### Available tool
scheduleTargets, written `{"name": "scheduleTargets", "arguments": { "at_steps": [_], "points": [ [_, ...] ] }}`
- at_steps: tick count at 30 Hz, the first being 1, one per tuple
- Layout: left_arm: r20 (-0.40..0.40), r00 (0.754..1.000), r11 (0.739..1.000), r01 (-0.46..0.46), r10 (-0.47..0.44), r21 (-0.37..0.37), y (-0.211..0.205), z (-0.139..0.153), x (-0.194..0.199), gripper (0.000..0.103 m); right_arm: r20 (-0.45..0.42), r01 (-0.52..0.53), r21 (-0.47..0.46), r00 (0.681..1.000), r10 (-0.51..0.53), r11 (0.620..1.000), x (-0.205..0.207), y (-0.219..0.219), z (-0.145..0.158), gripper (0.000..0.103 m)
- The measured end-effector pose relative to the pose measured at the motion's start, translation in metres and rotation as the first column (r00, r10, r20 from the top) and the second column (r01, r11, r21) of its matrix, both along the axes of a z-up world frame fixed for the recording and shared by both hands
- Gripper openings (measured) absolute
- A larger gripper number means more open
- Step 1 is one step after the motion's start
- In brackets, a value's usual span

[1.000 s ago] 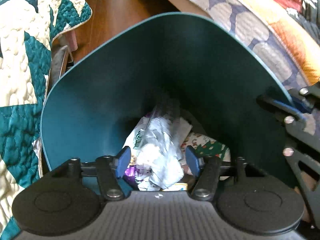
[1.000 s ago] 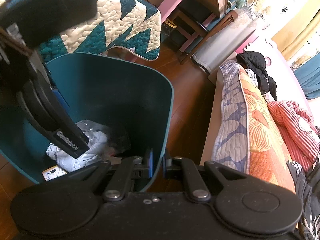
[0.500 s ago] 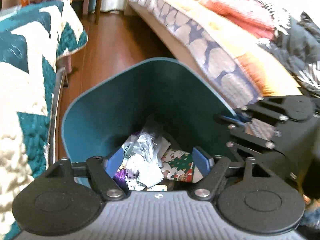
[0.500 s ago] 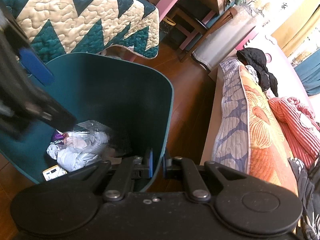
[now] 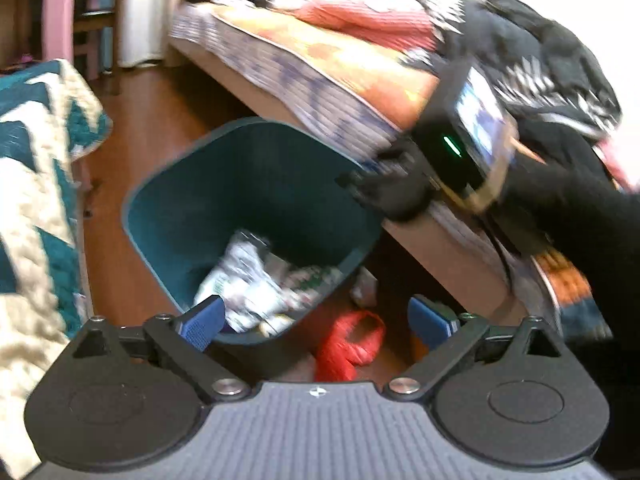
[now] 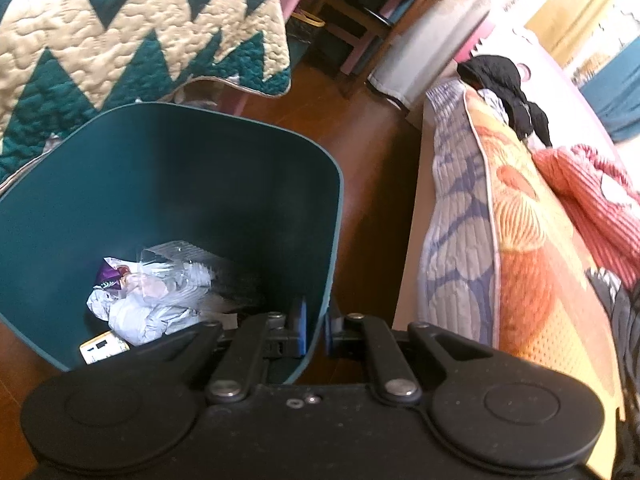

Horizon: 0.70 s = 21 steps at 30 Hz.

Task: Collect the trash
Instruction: 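Lower the left gripper to the white tissue and grasp it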

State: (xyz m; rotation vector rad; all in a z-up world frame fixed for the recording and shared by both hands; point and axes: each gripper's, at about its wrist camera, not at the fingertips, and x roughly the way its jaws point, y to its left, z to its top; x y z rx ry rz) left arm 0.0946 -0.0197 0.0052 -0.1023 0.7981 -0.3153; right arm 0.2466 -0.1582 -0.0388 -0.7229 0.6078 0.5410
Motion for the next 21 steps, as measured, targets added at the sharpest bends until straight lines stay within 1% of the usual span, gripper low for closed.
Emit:
{"name": "scheduleTargets", "arguments": {
  "at_steps": [2, 3, 5, 8, 10, 11, 13, 16, 18, 21],
  "points": [
    [-0.042, 0.998, 0.999, 0.053, -0.053, -0.002, -0.011, -0.016, -0.004, 0.099, -0.007, 0.005, 0.010, 1.000, -0.005, 1.000, 0.003, -0.002, 0.000, 0.008],
    [-0.080, 0.994, 0.997, 0.078, -0.077, 0.009, -0.018, -0.030, -0.004, 0.099, -0.011, 0.006, 0.015, 1.000, -0.006, 1.000, 0.004, -0.003, 0.000, 0.008],
    [-0.156, 0.984, 0.994, 0.100, -0.092, 0.042, -0.028, -0.057, -0.002, 0.099, -0.016, 0.008, 0.022, 1.000, -0.008, 1.000, 0.007, -0.005, 0.000, 0.008],
    [-0.235, 0.969, 0.991, 0.102, -0.079, 0.084, -0.035, -0.102, 0.006, 0.098, -0.019, 0.009, 0.026, 1.000, -0.009, 1.000, 0.008, -0.007, 0.000, 0.008],
    [-0.271, 0.961, 0.989, 0.086, -0.050, 0.124, -0.037, -0.128, 0.013, 0.098, -0.022, 0.009, 0.026, 1.000, -0.009, 1.000, 0.007, -0.007, 0.000, 0.008],
    [-0.287, 0.957, 0.988, 0.079, -0.039, 0.130, -0.038, -0.139, 0.018, 0.098, -0.023, 0.010, 0.025, 1.000, -0.009, 1.000, 0.007, -0.007, 0.000, 0.008],
    [-0.286, 0.958, 0.984, 0.074, -0.026, 0.161, -0.041, -0.157, 0.021, 0.098, -0.023, 0.009, 0.022, 1.000, -0.008, 1.000, 0.006, -0.007, 0.000, 0.008],
    [-0.287, 0.956, 0.963, 0.125, -0.053, 0.240, -0.055, -0.182, 0.021, 0.098, -0.029, 0.013, 0.023, 1.000, -0.012, 1.000, 0.007, -0.008, 0.000, 0.008],
    [-0.294, 0.954, 0.958, 0.136, -0.058, 0.251, -0.064, -0.197, 0.024, 0.098, -0.030, 0.014, 0.021, 0.999, -0.014, 1.000, 0.008, -0.007, 0.000, 0.008],
    [-0.311, 0.950, 0.961, 0.112, -0.030, 0.251, -0.070, -0.220, 0.035, 0.098, -0.031, 0.016, 0.020, 0.999, -0.015, 1.000, 0.007, -0.007, -0.001, 0.008]
  ]
}}
